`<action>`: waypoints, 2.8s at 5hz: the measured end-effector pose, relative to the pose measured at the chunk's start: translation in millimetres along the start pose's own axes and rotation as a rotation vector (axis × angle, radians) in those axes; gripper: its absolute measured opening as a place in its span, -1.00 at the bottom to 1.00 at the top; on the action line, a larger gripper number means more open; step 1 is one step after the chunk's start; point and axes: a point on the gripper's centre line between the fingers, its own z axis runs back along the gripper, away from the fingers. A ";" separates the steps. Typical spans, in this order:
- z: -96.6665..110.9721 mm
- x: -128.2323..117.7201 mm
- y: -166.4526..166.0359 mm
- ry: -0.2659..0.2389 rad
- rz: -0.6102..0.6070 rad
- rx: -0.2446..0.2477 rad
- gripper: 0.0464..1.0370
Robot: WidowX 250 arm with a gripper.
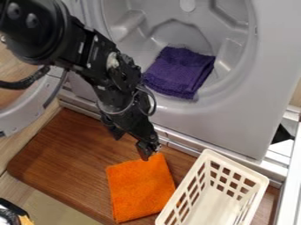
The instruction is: Put the towel in the washing machine
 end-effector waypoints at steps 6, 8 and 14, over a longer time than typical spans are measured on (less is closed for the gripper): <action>-102.3 -36.9 -5.6 0.212 0.067 -0.029 0.82; -107.0 -37.9 -3.0 0.222 0.116 0.007 -0.31; 6.2 6.0 -0.3 -0.092 0.229 0.008 -0.91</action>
